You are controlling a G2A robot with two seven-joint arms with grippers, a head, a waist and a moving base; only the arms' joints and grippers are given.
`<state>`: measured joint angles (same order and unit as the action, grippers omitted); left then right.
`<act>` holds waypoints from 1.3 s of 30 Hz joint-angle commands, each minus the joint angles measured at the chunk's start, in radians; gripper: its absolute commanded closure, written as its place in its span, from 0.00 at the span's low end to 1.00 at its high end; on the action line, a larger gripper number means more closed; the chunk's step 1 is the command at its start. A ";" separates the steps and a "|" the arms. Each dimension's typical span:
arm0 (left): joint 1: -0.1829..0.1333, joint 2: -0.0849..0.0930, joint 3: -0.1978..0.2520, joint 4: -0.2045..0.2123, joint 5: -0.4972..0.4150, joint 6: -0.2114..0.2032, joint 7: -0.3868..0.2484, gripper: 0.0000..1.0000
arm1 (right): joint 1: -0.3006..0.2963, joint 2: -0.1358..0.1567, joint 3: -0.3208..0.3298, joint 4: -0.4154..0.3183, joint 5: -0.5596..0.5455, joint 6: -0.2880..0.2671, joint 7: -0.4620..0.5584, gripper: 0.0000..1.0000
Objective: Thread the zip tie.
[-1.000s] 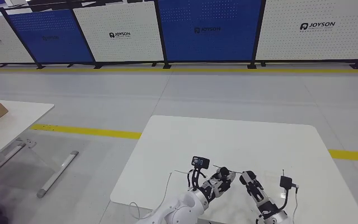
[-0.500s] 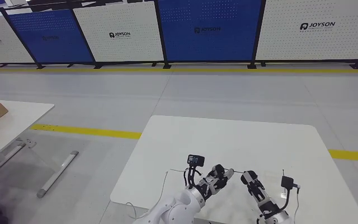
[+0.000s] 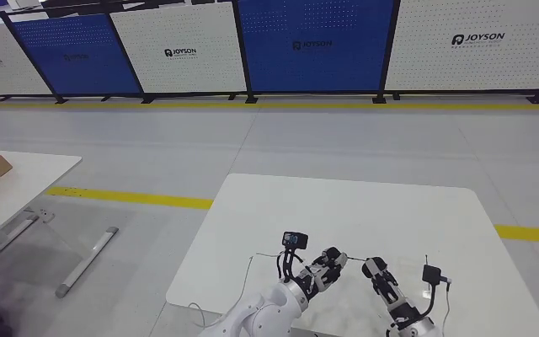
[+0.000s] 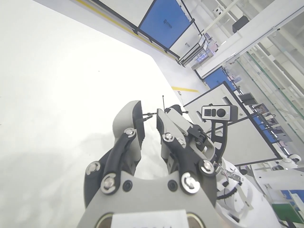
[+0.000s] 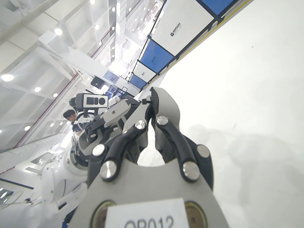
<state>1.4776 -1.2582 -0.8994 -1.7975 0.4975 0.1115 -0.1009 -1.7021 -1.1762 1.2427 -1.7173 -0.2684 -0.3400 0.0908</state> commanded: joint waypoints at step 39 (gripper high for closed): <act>0.023 -0.007 -0.080 -0.021 -0.295 -0.062 0.015 1.00 | -0.031 0.007 0.003 -0.029 0.027 0.000 0.000 0.00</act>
<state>1.5010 -1.2650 -0.9798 -1.8185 0.2028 0.0490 -0.0860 -1.7328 -1.1691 1.2456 -1.7463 -0.2409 -0.3400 0.0909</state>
